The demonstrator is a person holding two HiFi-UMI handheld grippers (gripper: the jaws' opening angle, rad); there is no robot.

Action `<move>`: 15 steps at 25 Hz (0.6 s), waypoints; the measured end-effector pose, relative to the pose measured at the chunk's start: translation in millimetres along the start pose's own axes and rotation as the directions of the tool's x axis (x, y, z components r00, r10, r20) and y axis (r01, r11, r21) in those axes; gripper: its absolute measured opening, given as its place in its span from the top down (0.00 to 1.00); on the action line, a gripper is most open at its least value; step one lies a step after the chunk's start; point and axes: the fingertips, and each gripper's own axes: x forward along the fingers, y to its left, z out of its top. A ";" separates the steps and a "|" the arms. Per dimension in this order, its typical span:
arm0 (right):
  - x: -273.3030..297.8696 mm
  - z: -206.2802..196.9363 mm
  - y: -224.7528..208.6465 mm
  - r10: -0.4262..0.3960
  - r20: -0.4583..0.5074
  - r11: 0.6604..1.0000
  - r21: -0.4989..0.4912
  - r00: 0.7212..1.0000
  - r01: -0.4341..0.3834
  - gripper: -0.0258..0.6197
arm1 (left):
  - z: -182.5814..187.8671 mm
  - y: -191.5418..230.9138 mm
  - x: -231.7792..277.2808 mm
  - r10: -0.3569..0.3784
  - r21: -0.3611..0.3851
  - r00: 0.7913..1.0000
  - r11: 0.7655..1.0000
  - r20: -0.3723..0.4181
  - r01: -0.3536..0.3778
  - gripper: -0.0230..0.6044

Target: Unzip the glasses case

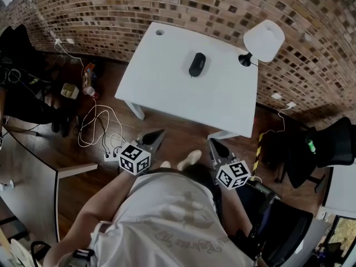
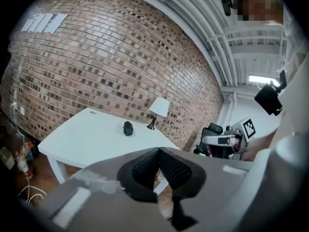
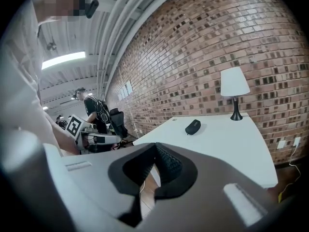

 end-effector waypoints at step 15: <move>103.5 35.7 -85.4 0.120 -0.056 0.993 -0.001 0.991 -0.120 0.95 | 37.3 43.0 93.6 0.072 -0.001 0.997 0.997 -0.037 -0.072 0.95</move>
